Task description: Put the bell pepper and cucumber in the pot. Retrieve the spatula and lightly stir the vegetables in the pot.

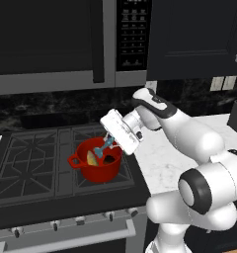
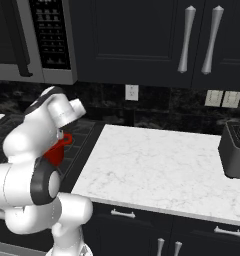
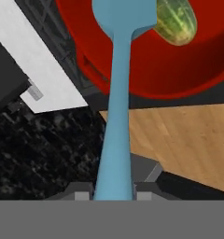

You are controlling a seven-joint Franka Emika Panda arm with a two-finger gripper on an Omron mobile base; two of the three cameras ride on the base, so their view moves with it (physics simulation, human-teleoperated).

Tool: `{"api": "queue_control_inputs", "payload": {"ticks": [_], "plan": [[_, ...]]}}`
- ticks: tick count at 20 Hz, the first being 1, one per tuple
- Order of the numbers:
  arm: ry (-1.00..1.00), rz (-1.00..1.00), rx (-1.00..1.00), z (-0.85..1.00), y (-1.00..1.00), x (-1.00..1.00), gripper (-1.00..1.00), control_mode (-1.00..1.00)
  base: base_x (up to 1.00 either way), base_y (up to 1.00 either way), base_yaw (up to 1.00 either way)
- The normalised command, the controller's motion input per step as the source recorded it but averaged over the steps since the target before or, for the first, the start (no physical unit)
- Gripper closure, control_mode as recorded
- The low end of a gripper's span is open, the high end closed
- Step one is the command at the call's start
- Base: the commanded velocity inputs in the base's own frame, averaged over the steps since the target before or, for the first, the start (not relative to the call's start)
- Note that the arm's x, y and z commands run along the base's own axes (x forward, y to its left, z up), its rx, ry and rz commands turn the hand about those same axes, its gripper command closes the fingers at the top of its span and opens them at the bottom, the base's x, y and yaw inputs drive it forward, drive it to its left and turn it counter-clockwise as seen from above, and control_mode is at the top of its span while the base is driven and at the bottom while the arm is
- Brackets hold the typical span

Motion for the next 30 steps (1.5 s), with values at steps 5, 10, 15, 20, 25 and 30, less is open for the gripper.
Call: {"api": "queue_control_inputs", "payload": {"ticks": [5,10,15,20,25,30], "plan": [[-0.09,0.00,-0.01,-0.06,0.00,0.00,1.00,-1.00,0.00,0.00,0.00],[0.02,0.00,0.00,-0.31,-0.05,0.03,1.00,-1.00,0.00,0.00,0.00],[0.10,0.00,0.00,-0.36,-0.08,0.15,1.00,-1.00,0.00,0.00,0.00],[0.13,0.00,0.00,-0.39,-0.01,0.21,1.00,-1.00,0.00,0.00,0.00],[0.07,0.05,0.09,-0.09,0.00,0.04,1.00,-1.00,0.00,0.00,0.00],[0.06,0.11,0.21,0.00,0.00,-0.01,1.00,-1.00,0.00,0.00,0.00]]}}
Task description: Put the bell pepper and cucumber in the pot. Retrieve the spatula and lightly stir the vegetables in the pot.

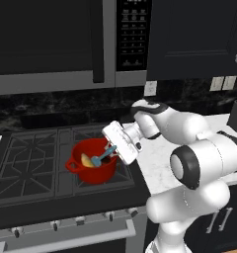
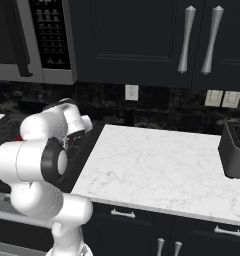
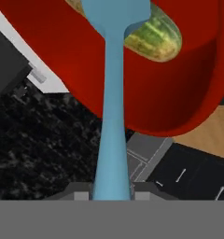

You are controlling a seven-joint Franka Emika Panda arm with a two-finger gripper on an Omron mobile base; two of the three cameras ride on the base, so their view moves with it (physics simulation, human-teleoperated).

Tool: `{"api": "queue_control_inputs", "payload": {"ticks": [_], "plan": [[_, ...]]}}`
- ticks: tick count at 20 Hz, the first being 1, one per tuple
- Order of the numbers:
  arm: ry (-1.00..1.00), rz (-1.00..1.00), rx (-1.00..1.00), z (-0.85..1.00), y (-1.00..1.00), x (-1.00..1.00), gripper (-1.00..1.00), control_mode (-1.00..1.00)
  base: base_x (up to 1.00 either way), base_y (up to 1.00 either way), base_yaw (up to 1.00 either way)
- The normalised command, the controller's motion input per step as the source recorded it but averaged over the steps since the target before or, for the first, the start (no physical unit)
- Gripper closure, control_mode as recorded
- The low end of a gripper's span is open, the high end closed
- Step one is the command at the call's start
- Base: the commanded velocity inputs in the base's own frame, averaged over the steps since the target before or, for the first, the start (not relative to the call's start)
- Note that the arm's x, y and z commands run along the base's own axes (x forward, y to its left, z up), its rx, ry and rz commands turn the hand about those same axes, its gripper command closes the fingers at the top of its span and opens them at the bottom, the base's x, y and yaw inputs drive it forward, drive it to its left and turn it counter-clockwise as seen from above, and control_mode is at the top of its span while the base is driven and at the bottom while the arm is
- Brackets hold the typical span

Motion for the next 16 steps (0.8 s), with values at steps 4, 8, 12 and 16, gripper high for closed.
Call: {"api": "queue_control_inputs", "payload": {"ticks": [4,8,12,16], "plan": [[0.02,0.10,0.18,0.15,0.00,-0.03,1.00,-1.00,0.00,0.00,0.00],[-0.03,0.01,0.03,0.51,-0.04,0.00,1.00,-1.00,0.00,0.00,0.00],[-0.04,0.00,0.00,0.58,-0.01,0.00,1.00,-1.00,0.00,0.00,0.00],[0.00,0.00,0.00,0.11,0.00,-0.02,1.00,-1.00,0.00,0.00,0.00]]}}
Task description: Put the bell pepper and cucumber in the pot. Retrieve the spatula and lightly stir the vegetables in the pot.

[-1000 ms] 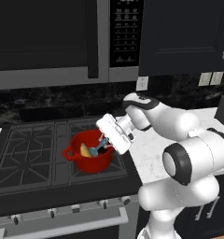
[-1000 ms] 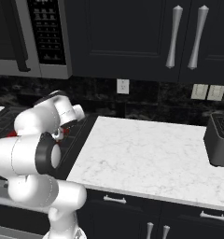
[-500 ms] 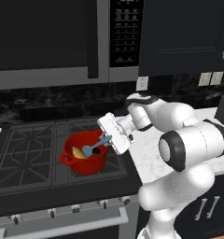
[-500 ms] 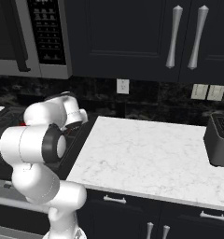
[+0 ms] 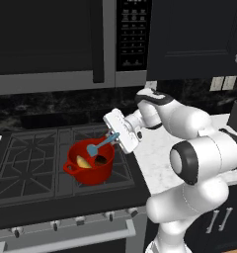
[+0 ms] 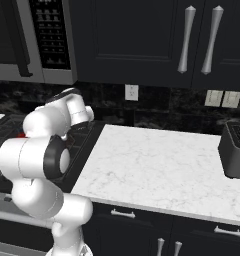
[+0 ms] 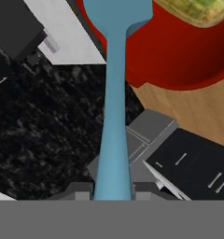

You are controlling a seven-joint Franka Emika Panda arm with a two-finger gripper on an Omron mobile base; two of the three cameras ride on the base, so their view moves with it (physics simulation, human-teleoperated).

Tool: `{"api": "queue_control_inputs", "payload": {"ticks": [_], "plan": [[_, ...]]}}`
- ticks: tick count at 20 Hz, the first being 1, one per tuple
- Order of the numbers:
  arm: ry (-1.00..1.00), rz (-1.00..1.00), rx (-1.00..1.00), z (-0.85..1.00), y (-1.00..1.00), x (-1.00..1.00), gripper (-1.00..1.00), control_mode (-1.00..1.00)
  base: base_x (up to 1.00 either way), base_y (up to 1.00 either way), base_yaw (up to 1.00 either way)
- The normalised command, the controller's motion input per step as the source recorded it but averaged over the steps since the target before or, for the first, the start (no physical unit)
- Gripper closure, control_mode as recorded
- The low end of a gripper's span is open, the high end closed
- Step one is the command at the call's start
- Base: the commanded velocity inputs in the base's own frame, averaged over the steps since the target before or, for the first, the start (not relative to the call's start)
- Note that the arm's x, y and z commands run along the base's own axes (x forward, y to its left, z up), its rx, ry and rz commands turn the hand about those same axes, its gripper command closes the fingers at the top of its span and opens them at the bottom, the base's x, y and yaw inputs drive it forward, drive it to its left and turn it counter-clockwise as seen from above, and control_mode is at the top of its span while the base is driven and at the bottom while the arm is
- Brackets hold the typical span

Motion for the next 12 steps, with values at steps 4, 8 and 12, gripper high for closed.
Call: {"api": "queue_control_inputs", "payload": {"ticks": [4,8,12], "plan": [[0.02,0.00,-0.06,-0.01,0.00,0.00,1.00,-1.00,0.00,0.00,0.00],[0.09,0.00,-0.01,0.00,0.00,0.00,1.00,-1.00,0.00,0.00,0.00],[0.13,0.00,0.00,-0.02,0.00,0.00,1.00,-1.00,0.00,0.00,0.00]]}}
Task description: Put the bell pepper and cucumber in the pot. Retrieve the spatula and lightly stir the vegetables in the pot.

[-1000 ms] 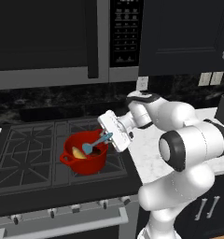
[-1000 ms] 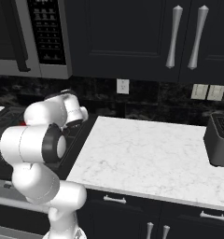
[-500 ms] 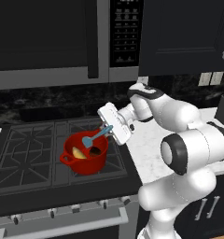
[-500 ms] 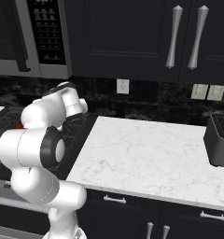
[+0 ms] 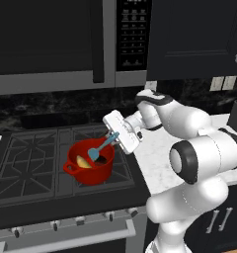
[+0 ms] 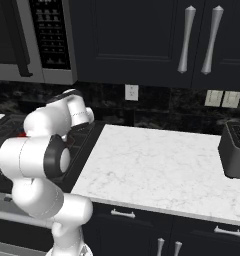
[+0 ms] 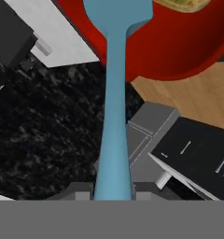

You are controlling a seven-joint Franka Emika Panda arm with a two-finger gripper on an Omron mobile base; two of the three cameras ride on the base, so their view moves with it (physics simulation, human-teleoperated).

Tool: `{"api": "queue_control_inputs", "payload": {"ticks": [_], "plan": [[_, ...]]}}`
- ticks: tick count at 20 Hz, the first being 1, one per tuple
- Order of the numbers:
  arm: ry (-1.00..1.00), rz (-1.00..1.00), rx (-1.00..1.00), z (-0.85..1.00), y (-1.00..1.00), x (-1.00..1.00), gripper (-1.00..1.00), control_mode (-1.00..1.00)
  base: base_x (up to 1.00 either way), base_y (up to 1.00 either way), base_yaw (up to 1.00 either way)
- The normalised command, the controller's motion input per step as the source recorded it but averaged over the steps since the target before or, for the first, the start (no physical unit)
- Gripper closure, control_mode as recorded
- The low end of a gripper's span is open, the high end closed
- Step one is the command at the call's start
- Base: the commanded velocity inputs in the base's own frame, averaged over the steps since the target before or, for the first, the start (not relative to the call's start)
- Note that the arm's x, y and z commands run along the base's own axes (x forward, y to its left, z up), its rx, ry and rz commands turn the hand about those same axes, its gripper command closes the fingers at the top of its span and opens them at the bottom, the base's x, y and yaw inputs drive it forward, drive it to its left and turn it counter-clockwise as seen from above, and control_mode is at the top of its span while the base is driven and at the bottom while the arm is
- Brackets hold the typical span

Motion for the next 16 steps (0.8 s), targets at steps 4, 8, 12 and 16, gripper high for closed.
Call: {"api": "queue_control_inputs", "payload": {"ticks": [4,8,12,16], "plan": [[0.07,-0.04,-0.08,-0.11,0.00,0.00,1.00,-1.00,0.00,0.00,0.00],[0.00,-0.07,-0.20,-0.17,0.00,-0.06,1.00,-1.00,0.00,0.00,0.00],[-0.03,-0.09,-0.27,-0.09,-0.01,-0.09,1.00,-1.00,0.00,0.00,0.00],[-0.06,-0.12,-0.30,-0.05,-0.07,-0.01,1.00,-1.00,0.00,0.00,0.00]]}}
